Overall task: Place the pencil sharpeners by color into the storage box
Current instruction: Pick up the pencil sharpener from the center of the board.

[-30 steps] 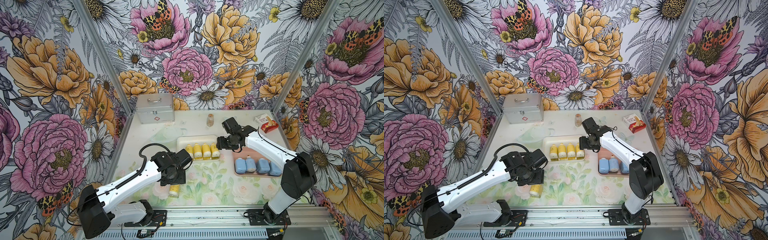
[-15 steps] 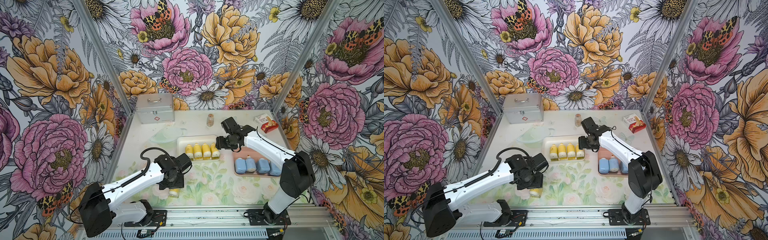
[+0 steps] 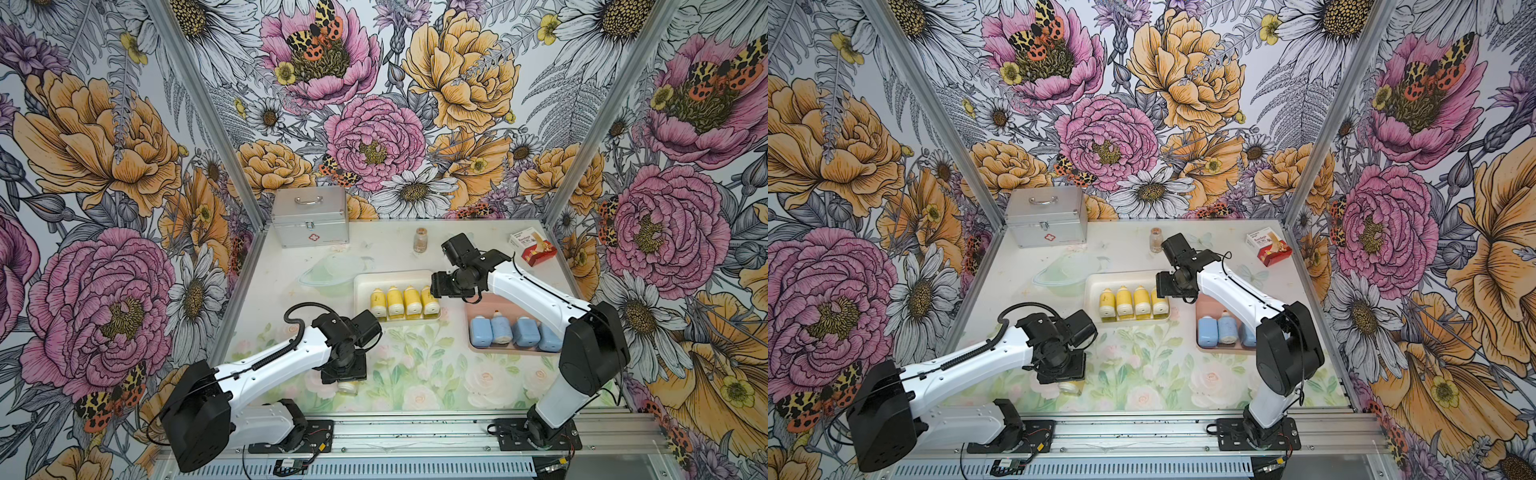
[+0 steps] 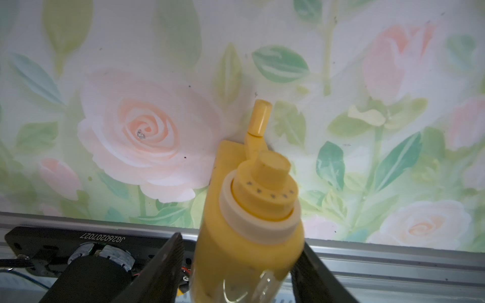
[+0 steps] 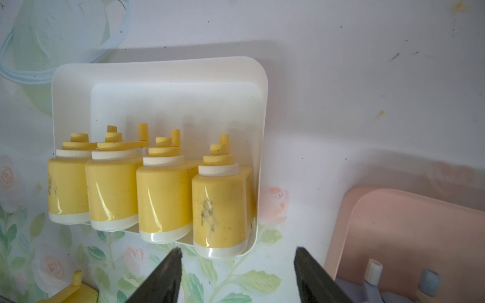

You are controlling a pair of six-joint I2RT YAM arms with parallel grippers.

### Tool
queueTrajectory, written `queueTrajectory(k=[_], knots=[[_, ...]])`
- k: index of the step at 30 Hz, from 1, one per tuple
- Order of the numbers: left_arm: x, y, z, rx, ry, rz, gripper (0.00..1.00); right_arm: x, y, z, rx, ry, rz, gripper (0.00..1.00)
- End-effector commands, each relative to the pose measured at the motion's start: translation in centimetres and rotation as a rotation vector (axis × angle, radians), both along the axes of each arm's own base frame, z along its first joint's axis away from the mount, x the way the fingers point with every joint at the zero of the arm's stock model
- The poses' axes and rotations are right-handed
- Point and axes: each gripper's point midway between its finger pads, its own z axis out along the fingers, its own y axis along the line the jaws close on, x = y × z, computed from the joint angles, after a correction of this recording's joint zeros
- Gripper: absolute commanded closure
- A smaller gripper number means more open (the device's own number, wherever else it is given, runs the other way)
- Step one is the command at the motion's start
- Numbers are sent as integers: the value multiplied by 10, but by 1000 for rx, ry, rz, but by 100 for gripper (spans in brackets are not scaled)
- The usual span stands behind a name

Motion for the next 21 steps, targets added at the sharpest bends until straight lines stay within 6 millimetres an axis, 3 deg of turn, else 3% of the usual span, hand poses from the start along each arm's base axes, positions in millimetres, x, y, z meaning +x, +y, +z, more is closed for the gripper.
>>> queueTrajectory(k=[1, 21], knots=[[0, -5, -6, -30, 20, -9, 37, 8, 8, 3, 5, -23, 13, 30], [-1, -10, -6, -46, 38, -2, 57, 8, 7, 3, 1, -26, 8, 30]])
